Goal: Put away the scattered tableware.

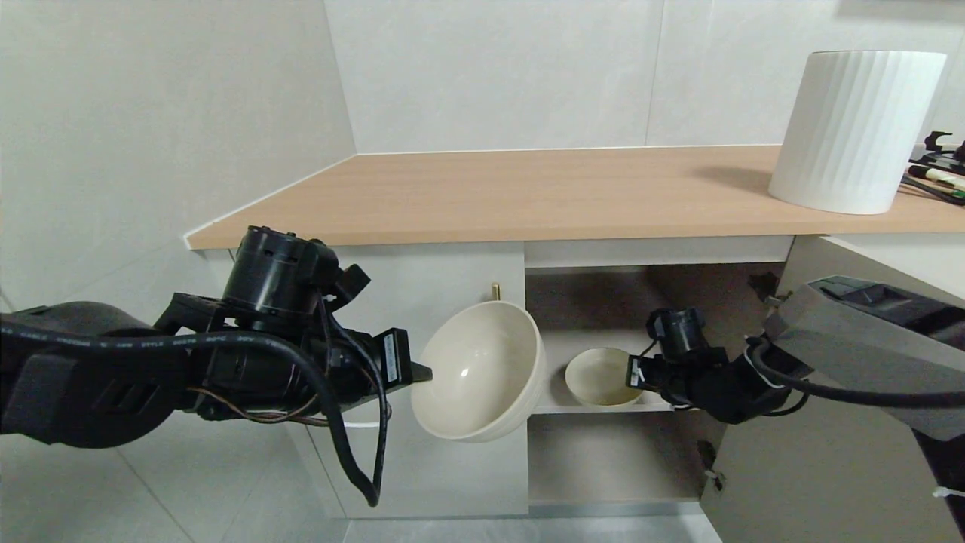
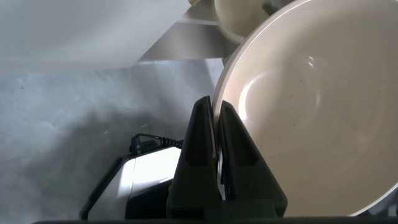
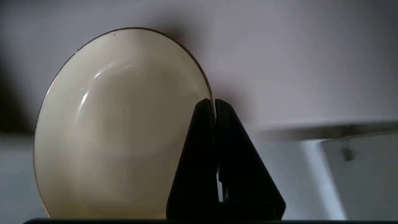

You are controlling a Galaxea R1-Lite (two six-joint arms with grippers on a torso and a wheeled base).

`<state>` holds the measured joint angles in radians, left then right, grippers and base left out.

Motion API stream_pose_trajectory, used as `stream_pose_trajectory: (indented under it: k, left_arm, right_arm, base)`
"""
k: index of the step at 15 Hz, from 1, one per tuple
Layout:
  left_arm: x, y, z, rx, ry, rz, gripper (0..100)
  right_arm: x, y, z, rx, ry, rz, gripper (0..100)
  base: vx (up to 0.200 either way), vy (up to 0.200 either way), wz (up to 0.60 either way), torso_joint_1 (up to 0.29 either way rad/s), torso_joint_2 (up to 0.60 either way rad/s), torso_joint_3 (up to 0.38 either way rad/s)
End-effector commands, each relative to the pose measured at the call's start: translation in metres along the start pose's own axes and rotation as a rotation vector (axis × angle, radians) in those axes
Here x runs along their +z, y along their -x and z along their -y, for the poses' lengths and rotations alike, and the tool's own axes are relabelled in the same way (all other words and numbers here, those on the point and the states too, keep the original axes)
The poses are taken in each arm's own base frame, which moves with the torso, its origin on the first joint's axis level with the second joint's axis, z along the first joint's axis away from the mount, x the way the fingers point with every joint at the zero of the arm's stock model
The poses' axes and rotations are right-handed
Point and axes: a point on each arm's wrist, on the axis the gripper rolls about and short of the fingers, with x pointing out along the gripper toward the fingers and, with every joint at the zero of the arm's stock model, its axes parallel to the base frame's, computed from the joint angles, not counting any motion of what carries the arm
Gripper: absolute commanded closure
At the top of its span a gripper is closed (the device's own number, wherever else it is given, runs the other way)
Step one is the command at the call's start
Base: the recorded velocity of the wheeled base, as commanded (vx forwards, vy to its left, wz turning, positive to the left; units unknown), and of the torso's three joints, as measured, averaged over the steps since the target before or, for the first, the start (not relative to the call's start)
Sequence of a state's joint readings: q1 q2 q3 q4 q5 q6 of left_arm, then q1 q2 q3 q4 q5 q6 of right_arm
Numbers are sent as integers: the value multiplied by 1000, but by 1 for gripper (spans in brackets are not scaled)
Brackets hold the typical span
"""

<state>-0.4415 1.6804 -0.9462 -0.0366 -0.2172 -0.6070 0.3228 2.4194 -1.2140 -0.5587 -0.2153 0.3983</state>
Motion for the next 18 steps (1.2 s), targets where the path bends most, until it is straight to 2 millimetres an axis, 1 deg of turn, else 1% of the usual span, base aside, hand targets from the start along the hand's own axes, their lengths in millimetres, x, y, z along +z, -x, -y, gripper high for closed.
stream_pose_trajectory:
  k: [1, 3, 4, 6, 8, 10, 12, 14, 18]
  left_arm:
    - [-2, -2, 0, 0, -1, -8, 100]
    - [-2, -4, 0, 5, -1, -14, 100]
    - [-2, -4, 0, 5, 0, -16, 100]
    - [-2, -4, 0, 6, 0, -16, 100]
    - [-3, -5, -1, 6, 0, -18, 100]
    - [-3, -3, 0, 3, -2, -14, 100]
    - [-3, -3, 0, 3, -2, -14, 100]
    - [-3, -3, 0, 2, -2, -15, 100]
    - [-3, -3, 0, 2, -2, -15, 100]
  right_arm:
    - [-10, -24, 12, -40, -8, -22, 100]
    - [-14, -35, 11, -49, -8, -17, 100]
    - [-14, -37, 12, -51, -9, -14, 100]
    - [-9, -39, 16, -57, -17, -2, 100]
    - [-7, -41, 15, -57, -20, 5, 100]
    - [-1, -45, 14, -105, -18, 7, 100]
    - [2, -53, 18, -132, -27, 20, 100]
    - [4, -56, 21, -142, -34, 30, 100]
    - [5, -60, 21, -143, -36, 37, 100]
  base:
    - [0, 0, 0, 0, 0, 0]
    - [0, 0, 0, 0, 0, 0]
    - [0, 0, 0, 0, 0, 0]
    - [0, 0, 0, 0, 0, 0]
    - [0, 0, 0, 0, 0, 0]
    - [0, 0, 0, 0, 0, 0]
    - [0, 0, 0, 0, 0, 0]
    - [0, 0, 0, 0, 0, 0]
    - [0, 0, 0, 0, 0, 0]
